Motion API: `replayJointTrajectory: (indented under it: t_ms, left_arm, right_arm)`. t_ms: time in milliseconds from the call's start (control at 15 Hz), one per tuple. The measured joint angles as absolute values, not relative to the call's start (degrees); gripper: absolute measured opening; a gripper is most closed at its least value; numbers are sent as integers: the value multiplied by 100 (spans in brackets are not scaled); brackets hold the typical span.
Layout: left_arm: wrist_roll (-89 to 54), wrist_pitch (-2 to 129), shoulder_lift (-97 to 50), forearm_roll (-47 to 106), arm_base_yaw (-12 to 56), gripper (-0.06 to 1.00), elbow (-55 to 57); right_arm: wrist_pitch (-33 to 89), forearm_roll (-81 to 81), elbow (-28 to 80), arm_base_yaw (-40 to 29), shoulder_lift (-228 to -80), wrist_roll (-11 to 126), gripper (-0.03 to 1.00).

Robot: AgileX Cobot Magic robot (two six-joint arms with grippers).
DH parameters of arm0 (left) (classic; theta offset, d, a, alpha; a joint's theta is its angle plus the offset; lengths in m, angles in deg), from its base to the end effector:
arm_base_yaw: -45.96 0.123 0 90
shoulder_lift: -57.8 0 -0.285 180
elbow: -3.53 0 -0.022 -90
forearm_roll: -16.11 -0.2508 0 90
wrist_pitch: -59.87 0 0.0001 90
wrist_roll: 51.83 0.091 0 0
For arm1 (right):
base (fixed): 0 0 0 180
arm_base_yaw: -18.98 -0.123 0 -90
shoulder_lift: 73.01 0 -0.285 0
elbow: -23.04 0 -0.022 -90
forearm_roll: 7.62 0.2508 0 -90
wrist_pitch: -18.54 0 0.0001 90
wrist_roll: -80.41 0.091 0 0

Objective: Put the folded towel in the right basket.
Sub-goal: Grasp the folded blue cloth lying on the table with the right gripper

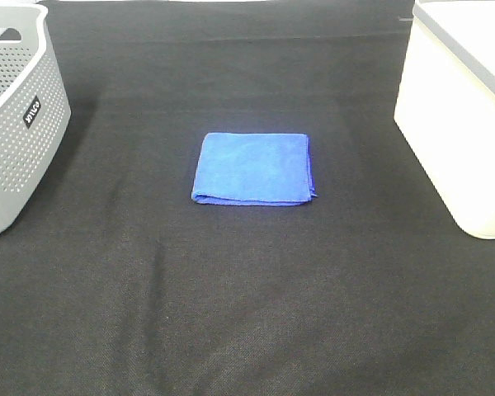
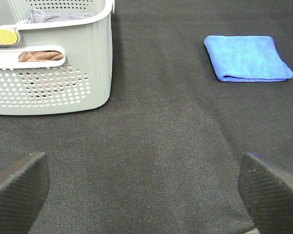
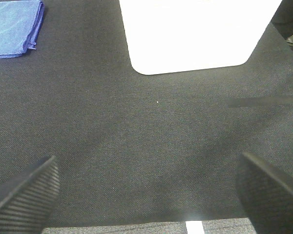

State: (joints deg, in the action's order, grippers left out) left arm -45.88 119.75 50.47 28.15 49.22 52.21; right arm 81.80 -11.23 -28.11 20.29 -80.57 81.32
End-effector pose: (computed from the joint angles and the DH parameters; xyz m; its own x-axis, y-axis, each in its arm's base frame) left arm -0.0052 -0.0168 0.2794 -0.4275 -0.0271 -0.9036 0.1057 0.9912 -0.0797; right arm -0.0027 -0.0051 0.2614 -0.5295 -0.0004 -0.8483 0.0639 0.9971 -0.0403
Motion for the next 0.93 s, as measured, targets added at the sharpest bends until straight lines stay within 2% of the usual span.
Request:
replayJointTrajectory:
  t_ms: [933]
  left_arm:
    - [-4588, 11975, 5047, 2815, 4922, 97, 5221]
  right_arm:
    - [8180, -1123, -2811, 2029, -8057, 8132, 95]
